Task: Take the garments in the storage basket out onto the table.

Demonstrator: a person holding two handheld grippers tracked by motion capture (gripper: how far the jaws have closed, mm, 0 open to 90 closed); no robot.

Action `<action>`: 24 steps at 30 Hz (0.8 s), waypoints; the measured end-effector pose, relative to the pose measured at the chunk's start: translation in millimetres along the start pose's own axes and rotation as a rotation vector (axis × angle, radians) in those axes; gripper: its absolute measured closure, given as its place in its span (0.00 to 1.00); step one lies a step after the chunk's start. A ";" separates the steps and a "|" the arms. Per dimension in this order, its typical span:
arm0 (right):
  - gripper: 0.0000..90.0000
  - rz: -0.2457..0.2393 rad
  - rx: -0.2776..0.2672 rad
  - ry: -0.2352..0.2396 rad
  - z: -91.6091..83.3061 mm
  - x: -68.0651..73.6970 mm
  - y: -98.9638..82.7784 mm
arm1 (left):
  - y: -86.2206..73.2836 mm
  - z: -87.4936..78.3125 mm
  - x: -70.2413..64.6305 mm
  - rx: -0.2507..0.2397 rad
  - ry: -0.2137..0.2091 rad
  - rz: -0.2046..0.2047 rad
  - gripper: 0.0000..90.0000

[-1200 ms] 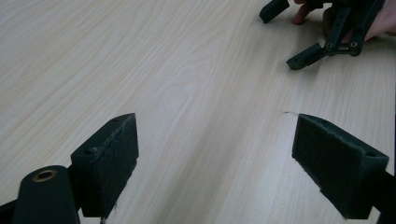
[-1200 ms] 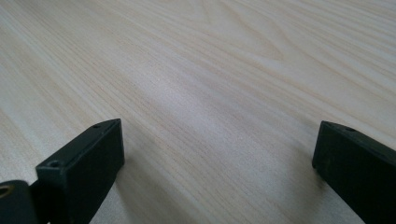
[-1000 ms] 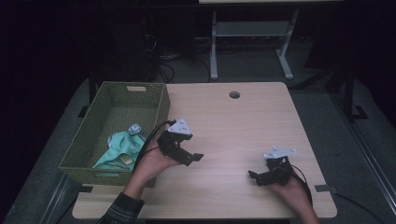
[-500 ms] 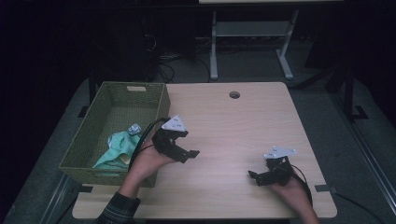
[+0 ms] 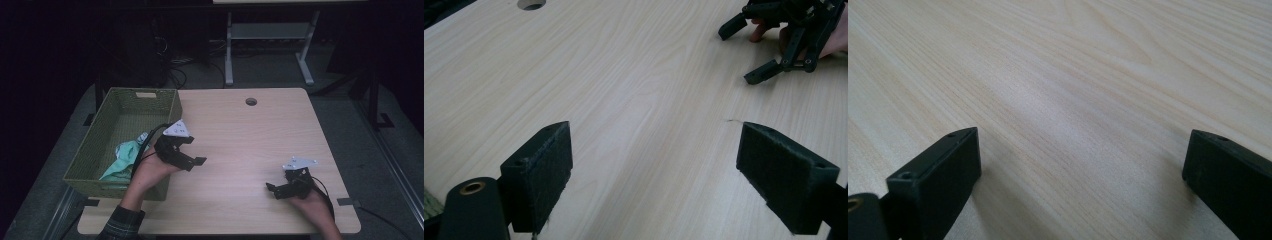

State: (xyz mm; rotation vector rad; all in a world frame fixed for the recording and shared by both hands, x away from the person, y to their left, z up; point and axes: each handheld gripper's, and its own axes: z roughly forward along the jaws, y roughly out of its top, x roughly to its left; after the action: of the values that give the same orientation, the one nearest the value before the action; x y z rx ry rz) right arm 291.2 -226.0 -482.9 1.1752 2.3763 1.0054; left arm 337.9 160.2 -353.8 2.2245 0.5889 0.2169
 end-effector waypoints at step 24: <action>0.02 0.000 0.000 0.000 0.0 0.0 0.0 | -12.5 -19.9 17.0 -0.003 0.032 -0.035 0.16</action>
State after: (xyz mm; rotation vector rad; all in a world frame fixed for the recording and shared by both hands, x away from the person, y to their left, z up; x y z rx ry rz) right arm 291.2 -226.1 -482.9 1.1750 2.3766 1.0053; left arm 341.8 188.8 -350.6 2.2094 0.6443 0.2359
